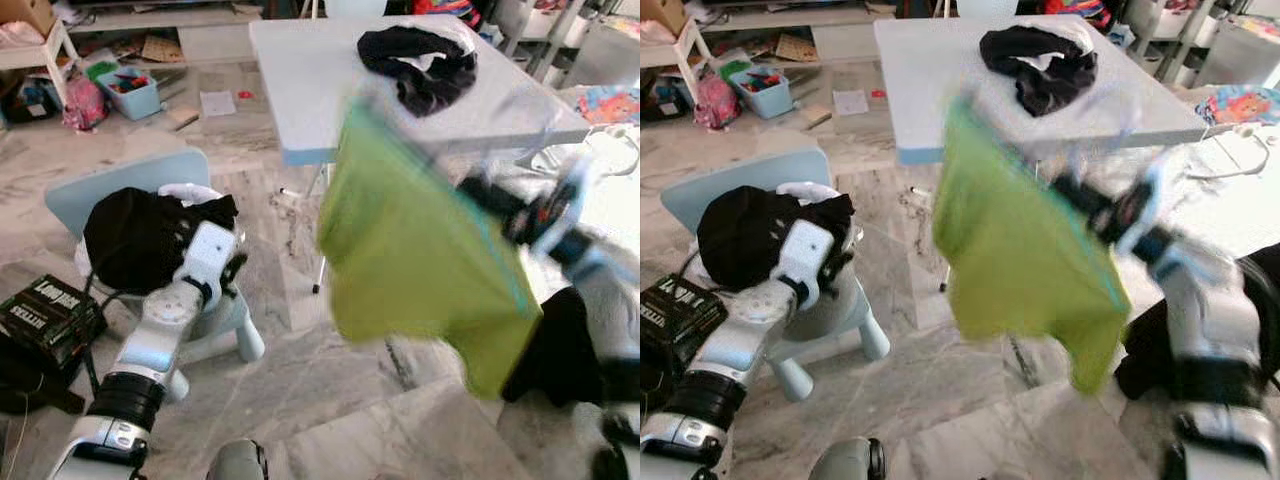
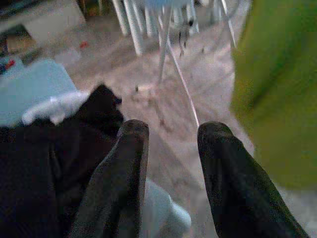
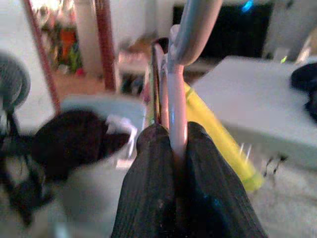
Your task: Hang hanger
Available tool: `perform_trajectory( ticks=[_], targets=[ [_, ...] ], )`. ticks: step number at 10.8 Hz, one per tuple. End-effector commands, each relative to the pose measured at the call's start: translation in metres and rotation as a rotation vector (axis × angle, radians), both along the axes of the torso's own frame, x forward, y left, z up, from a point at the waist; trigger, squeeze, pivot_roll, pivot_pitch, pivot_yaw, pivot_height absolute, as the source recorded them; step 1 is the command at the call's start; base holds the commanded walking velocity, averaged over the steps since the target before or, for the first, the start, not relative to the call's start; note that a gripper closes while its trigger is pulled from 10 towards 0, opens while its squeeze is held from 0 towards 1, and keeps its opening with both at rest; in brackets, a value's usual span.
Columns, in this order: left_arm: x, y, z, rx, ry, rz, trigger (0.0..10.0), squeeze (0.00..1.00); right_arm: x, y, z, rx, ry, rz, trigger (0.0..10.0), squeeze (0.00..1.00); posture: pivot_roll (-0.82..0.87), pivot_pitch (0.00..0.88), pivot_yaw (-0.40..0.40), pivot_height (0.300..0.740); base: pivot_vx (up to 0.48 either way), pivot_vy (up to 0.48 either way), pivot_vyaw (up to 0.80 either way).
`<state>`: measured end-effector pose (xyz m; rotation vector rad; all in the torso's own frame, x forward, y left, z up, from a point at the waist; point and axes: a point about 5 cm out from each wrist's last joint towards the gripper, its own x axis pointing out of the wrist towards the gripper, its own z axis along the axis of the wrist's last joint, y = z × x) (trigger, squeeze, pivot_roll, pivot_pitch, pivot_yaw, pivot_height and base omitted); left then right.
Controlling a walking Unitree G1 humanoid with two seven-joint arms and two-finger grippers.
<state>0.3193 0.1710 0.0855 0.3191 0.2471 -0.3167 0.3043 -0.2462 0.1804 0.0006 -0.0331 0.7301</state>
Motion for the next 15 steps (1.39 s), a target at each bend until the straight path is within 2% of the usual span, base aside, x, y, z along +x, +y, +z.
perform_trajectory(
  ticks=[1, 3, 5, 6, 7, 8, 9, 10, 11, 12, 13, 14, 15],
  targets=[
    [0.002, 0.001, 0.009, -0.009, -0.051, -0.018, 10.0, 1.0, -0.004, 0.002, 0.008, -0.065, -0.047, 0.034, 0.0, 0.0, -0.1, 0.0, -0.041, 0.74, 0.0, 0.0, 0.0],
    [-0.009, 0.0, 0.008, -0.022, -0.137, -0.024, 10.0, 1.0, -0.018, 0.014, -0.039, -0.198, 0.035, 0.003, 0.0, 0.0, -0.09, 0.0, -0.025, 0.74, 0.0, 0.0, 0.0],
    [-0.012, 0.007, 0.003, -0.005, -0.179, 0.064, 10.0, 1.0, -0.022, 0.022, -0.064, -0.187, 0.071, -0.089, 0.0, 0.0, -0.09, 0.0, -0.004, 0.74, 0.0, 0.0, 0.0],
    [-0.017, 0.012, -0.006, -0.013, -0.15, 0.071, 10.0, 1.0, -0.028, 0.029, -0.07, -0.18, 0.07, -0.065, 0.0, 0.0, -0.09, 0.0, 0.002, 0.74, 0.0, 0.0, 0.0],
    [-0.025, 0.017, -0.017, -0.04, -0.101, 0.066, 10.0, 1.0, -0.03, 0.031, -0.077, -0.139, 0.098, -0.093, 0.0, 0.0, -0.09, 0.0, -0.004, 0.74, 0.0, 0.0, 0.0],
    [-0.028, 0.02, -0.028, -0.017, -0.077, 0.093, 10.0, 1.0, -0.023, 0.025, -0.086, -0.091, 0.129, -0.266, 0.0, 0.0, -0.07, 0.0, -0.015, 0.74, 0.0, 0.0, 0.0],
    [-0.032, 0.022, -0.034, -0.071, -0.079, 0.193, 10.0, 1.0, -0.024, 0.022, -0.093, -0.04, 0.117, -0.395, 0.0, 0.0, -0.06, 0.0, -0.024, 0.74, 0.0, 0.0, 0.0],
    [-0.033, 0.022, -0.031, -0.112, -0.116, 0.248, 10.0, 1.0, -0.028, 0.019, -0.097, 0.034, 0.128, -0.49, 0.0, 0.0, -0.07, 0.0, -0.02, 0.74, 0.0, 0.0, 0.0],
    [-0.036, 0.022, -0.026, -0.142, -0.162, 0.289, 10.0, 1.0, -0.036, 0.013, -0.101, -0.001, 0.093, -0.573, 0.0, 0.0, -0.08, 0.0, -0.017, 0.74, 0.0, 0.0, 0.0],
    [-0.035, 0.022, -0.028, -0.17, -0.147, 0.321, 10.0, 0.53, -0.04, 0.011, -0.101, 0.031, 0.096, -0.638, 0.0, 0.0, -0.09, 0.0, -0.011, 0.74, 0.0, 0.0, 0.0],
    [-0.033, 0.019, -0.028, -0.155, -0.153, 0.319, 10.0, 0.0, -0.047, 0.016, -0.102, 0.024, 0.09, -0.637, 0.0, 0.0, -0.1, 0.0, -0.008, 0.74, 0.0, 0.0, 0.0],
    [-0.033, 0.016, -0.029, -0.169, -0.136, 0.323, 10.0, 0.0, -0.056, 0.028, -0.102, 0.042, 0.102, -0.546, 0.0, 0.0, -0.11, 0.0, -0.001, 0.74, 0.0, 0.0, 0.0],
    [-0.035, 0.014, -0.032, -0.167, -0.117, 0.296, 10.0, 0.0, -0.065, 0.042, -0.093, 0.096, 0.104, -0.414, 0.0, 0.0, -0.12, 0.0, 0.005, 0.74, 0.0, 0.0, 0.0]
  ],
)
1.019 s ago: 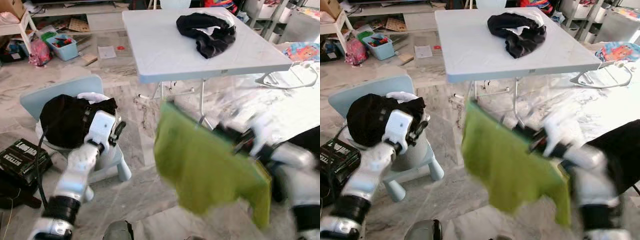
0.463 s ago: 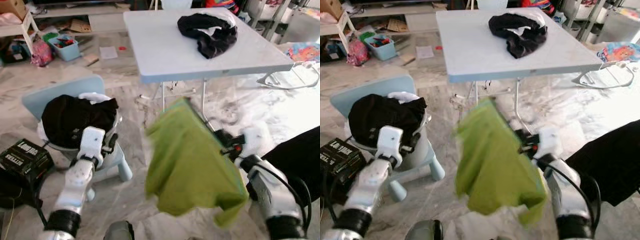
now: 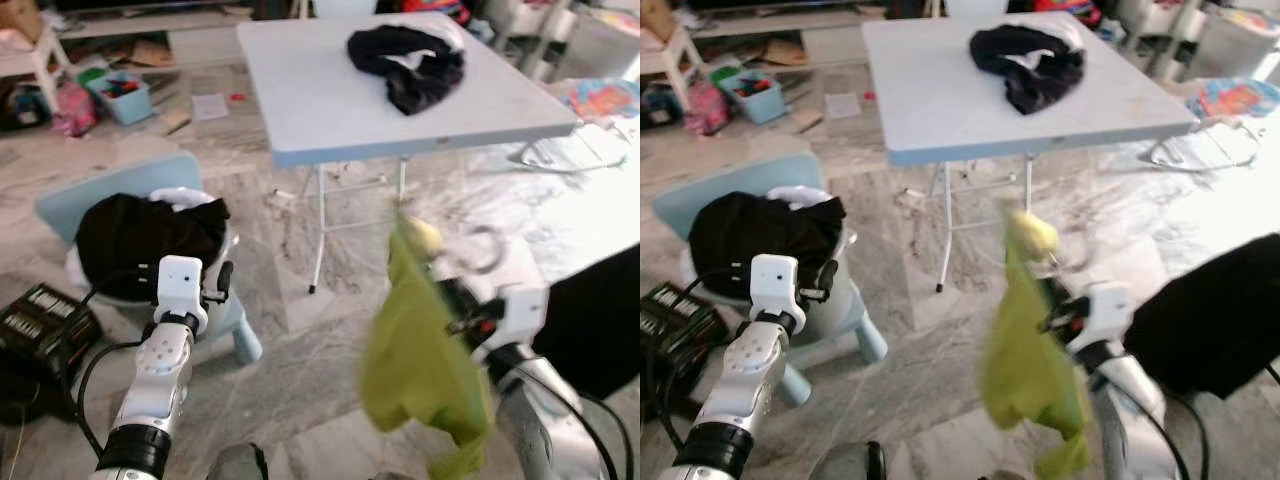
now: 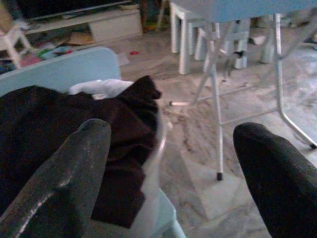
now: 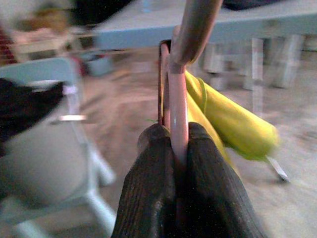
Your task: Hang hanger
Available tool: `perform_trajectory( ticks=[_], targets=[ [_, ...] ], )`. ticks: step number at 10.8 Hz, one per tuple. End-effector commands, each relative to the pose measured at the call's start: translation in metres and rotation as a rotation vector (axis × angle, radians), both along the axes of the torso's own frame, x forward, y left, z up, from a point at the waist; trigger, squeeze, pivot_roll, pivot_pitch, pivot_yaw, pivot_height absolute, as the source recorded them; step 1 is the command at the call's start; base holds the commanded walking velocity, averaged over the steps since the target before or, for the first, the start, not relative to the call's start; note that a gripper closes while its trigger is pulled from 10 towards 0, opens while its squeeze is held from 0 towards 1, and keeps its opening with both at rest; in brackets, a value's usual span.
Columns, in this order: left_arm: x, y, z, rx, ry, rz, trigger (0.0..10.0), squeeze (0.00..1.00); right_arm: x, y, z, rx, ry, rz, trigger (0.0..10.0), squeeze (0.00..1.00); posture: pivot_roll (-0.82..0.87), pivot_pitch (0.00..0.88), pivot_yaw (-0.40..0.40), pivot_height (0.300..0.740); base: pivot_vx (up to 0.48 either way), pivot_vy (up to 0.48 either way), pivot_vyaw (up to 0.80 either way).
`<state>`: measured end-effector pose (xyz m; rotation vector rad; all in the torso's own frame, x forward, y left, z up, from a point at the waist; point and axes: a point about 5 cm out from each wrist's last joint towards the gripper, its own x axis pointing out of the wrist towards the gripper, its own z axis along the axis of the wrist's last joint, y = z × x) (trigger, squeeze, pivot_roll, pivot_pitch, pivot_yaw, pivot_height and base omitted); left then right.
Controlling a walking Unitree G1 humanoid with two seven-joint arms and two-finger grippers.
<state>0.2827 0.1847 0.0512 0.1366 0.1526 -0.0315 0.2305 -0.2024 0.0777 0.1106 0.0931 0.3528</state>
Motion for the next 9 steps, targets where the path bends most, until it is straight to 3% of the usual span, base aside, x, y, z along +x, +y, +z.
perform_trajectory(
  ticks=[1, 3, 6, 7, 9],
  targets=[
    [-0.003, 0.003, -0.004, 0.012, 0.018, -0.011, 10.0, 0.0, 0.001, 0.003, 0.023, -0.005, -0.084, 0.079, 0.0, 0.0, -0.12, 0.0, 0.006, 0.74, 0.0, 0.0, 0.0],
    [-0.004, 0.004, -0.01, -0.028, 0.055, -0.068, 10.0, 0.0, -0.019, -0.002, 0.044, 0.001, -0.072, 0.265, 0.0, 0.0, -0.14, 0.0, 0.012, 0.74, 0.0, 0.0, 0.0],
    [0.001, -0.011, -0.004, -0.1, 0.068, -0.293, 10.0, 0.0, -0.034, -0.016, 0.061, -0.001, 0.001, 0.443, 0.0, 0.0, -0.17, 0.0, 0.017, 0.74, 0.0, 0.0, 0.0],
    [-0.003, -0.023, -0.001, -0.131, 0.08, -0.465, 10.0, 0.0, -0.04, -0.017, 0.064, 0.008, 0.041, 0.508, 0.0, 0.0, -0.17, 0.0, 0.016, 0.74, 0.0, 0.0, 0.0],
    [-0.007, -0.029, 0.004, -0.175, 0.106, -0.607, 10.0, 0.0, -0.04, -0.016, 0.065, 0.021, 0.057, 0.542, 0.0, 0.0, -0.17, 0.0, 0.015, 0.74, 0.0, 0.0, 0.0]
  ],
)
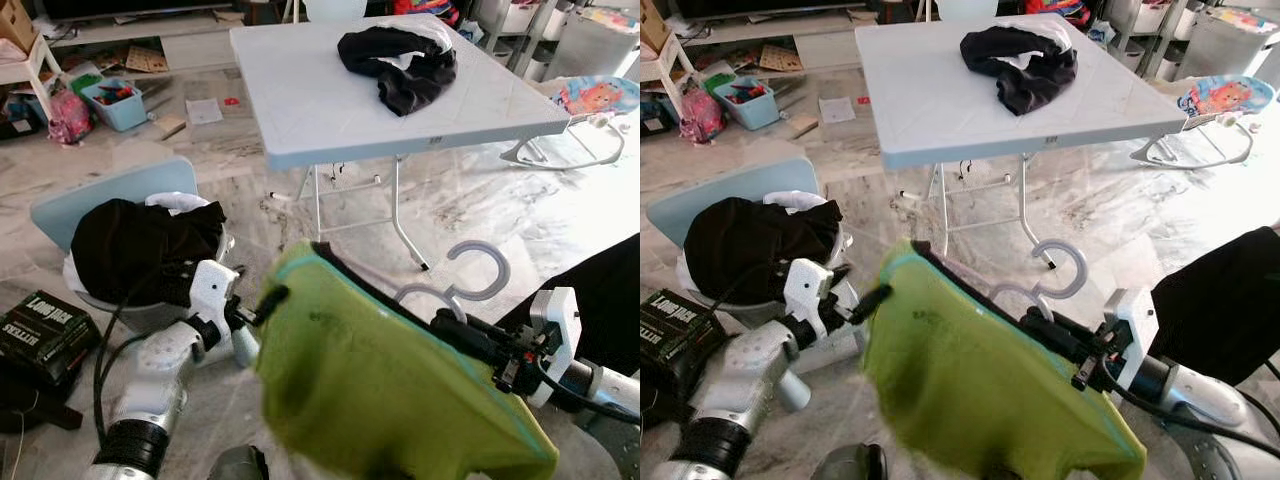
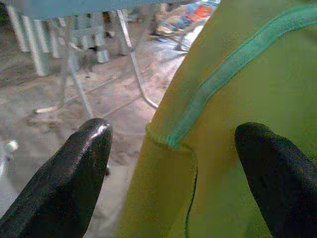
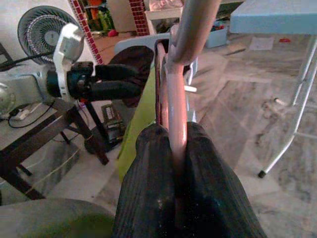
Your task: Hang hanger
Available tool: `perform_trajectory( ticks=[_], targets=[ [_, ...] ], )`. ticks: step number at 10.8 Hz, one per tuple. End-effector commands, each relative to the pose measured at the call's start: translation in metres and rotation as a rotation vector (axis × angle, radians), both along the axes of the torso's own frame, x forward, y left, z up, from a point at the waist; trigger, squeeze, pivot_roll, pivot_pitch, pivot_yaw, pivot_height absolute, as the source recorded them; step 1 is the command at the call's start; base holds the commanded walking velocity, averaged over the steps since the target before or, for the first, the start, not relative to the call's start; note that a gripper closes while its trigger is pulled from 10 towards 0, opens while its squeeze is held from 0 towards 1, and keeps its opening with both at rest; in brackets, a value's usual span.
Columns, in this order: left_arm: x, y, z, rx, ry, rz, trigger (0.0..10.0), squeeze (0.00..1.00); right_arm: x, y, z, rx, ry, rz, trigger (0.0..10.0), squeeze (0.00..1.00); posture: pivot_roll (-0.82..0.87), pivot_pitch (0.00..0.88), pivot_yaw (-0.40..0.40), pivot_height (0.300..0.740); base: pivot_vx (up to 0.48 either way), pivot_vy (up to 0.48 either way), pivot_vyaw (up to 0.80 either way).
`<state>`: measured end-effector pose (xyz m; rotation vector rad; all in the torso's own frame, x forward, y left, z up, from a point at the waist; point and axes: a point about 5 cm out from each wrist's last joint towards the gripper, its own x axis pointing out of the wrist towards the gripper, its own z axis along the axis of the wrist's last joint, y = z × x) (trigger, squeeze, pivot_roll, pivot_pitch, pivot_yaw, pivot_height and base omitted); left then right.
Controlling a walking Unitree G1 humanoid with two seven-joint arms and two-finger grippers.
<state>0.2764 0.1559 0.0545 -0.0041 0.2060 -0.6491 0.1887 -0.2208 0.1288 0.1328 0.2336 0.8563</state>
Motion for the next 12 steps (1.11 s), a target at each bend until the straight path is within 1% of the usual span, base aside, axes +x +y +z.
perform_trajectory(
  ticks=[1, 3, 5, 7, 9, 10, 11, 12],
  targets=[
    [-0.002, -0.003, 0.002, -0.017, 0.015, -0.055, 10.0, 0.0, 0.002, 0.005, 0.013, 0.01, -0.059, 0.037, 0.0, 0.0, -0.17, 0.0, 0.015, 0.74, 0.0, 0.0, 0.0],
    [-0.002, -0.003, 0.004, -0.008, 0.036, -0.145, 10.0, 0.0, -0.001, 0.009, 0.016, 0.037, -0.039, 0.08, 0.0, 0.0, -0.17, 0.0, 0.018, 0.74, 0.0, 0.0, 0.0],
    [0.003, -0.001, 0.011, -0.021, 0.047, -0.192, 10.0, 0.0, -0.01, 0.006, 0.016, 0.041, 0.011, 0.135, 0.0, 0.0, -0.17, 0.0, 0.022, 0.74, 0.0, 0.0, 0.0],
    [0.009, -0.001, 0.017, -0.006, 0.013, -0.192, 10.0, 0.0, -0.012, -0.001, 0.014, 0.022, 0.029, 0.141, 0.0, 0.0, -0.18, 0.0, 0.025, 0.74, 0.0, 0.0, 0.0],
    [0.01, 0.002, 0.017, -0.006, 0.019, -0.193, 10.0, 0.0, -0.013, -0.002, 0.015, 0.023, 0.047, 0.166, 0.0, 0.0, -0.18, 0.0, 0.021, 0.74, 0.0, 0.0, 0.0],
    [0.008, -0.001, 0.017, -0.052, 0.033, -0.245, 10.0, 0.0, -0.011, -0.003, 0.016, 0.013, 0.057, 0.186, 0.0, 0.0, -0.17, 0.0, 0.018, 0.74, 0.0, 0.0, 0.0],
    [0.002, -0.005, 0.013, -0.096, 0.081, -0.29, 0.0, 0.0, -0.007, -0.006, 0.018, 0.007, 0.05, 0.185, 0.0, 0.0, -0.18, 0.0, 0.017, 0.74, 0.0, 0.0, 0.0],
    [0.0, -0.006, 0.012, -0.104, 0.092, -0.311, 0.0, 0.0, -0.006, -0.007, 0.02, 0.008, 0.046, 0.186, 0.0, 0.0, -0.18, 0.0, 0.017, 0.74, 0.0, 0.0, 0.0]
  ],
)
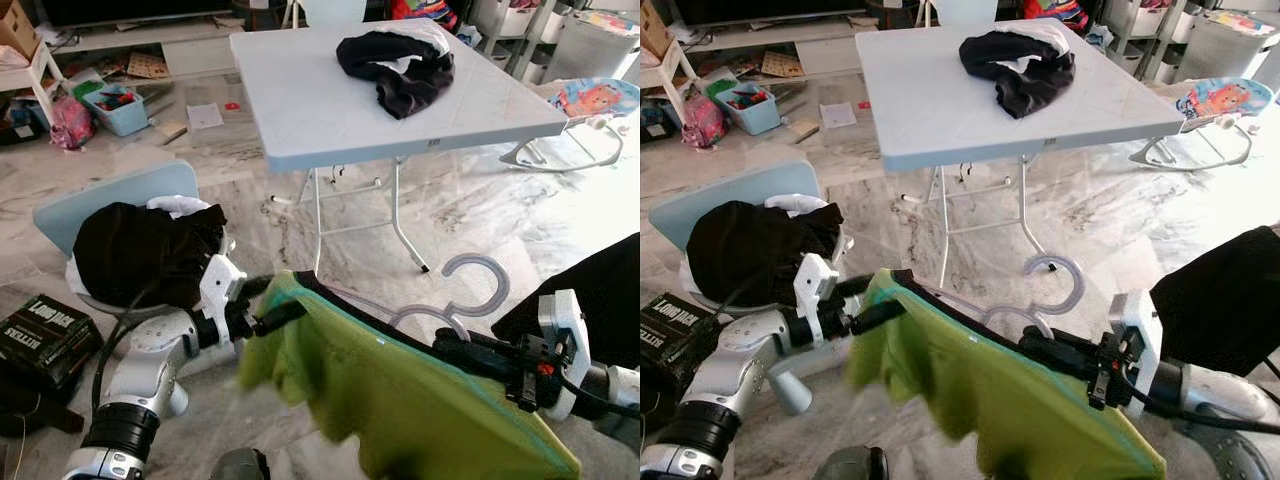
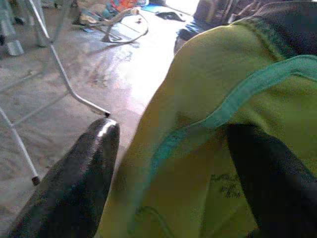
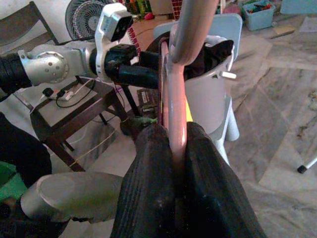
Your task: Hang hanger
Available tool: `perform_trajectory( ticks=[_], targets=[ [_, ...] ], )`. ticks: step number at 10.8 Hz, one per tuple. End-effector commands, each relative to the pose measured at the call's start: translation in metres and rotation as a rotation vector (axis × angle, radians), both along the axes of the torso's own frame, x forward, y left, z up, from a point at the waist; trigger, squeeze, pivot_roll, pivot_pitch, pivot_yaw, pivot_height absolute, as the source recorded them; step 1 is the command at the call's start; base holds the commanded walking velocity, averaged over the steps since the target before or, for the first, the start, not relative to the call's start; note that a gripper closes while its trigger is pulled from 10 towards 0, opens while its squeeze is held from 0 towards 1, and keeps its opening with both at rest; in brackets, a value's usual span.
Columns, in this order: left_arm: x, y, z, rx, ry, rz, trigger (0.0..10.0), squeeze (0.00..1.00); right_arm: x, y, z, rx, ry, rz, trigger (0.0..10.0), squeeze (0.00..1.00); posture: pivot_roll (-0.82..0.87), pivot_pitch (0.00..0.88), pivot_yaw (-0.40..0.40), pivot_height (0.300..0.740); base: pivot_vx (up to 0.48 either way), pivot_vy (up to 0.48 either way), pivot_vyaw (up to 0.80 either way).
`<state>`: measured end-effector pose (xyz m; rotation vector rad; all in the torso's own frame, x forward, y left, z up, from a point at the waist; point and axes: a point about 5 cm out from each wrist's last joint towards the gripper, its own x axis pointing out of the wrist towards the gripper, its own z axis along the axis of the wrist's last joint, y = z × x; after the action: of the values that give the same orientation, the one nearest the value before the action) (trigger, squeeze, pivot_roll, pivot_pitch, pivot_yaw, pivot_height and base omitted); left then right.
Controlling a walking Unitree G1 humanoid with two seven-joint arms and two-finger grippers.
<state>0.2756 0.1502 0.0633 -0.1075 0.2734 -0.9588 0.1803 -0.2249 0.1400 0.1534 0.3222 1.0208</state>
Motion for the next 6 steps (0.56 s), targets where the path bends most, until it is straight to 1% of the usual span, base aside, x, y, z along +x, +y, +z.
perform_trajectory(
  ticks=[1, 4, 6],
  targets=[
    [0.0002, -0.001, 0.0032, -0.015, -0.004, -0.017, 0.0, 0.0, 0.002, -0.0026, 0.0097, 0.007, -0.035, 0.018, 0.0, 0.0, -0.18, 0.0, 0.017, 0.74, 0.0, 0.0, 0.0],
    [-0.0013, 0.0009, 0.0036, -0.037, 0.015, -0.038, 0.0, 0.0, 0.0004, -0.0024, 0.0078, 0.006, -0.026, 0.021, 0.0, 0.0, -0.18, 0.0, 0.02, 0.74, 0.0, 0.0, 0.0],
    [-0.0004, 0.0034, 0.0039, -0.027, 0.006, -0.024, 0.0, 0.0, 0.0012, -0.0017, 0.0068, 0.007, -0.024, 0.024, 0.0, 0.0, -0.18, 0.0, 0.021, 0.74, 0.0, 0.0, 0.0]
  ],
)
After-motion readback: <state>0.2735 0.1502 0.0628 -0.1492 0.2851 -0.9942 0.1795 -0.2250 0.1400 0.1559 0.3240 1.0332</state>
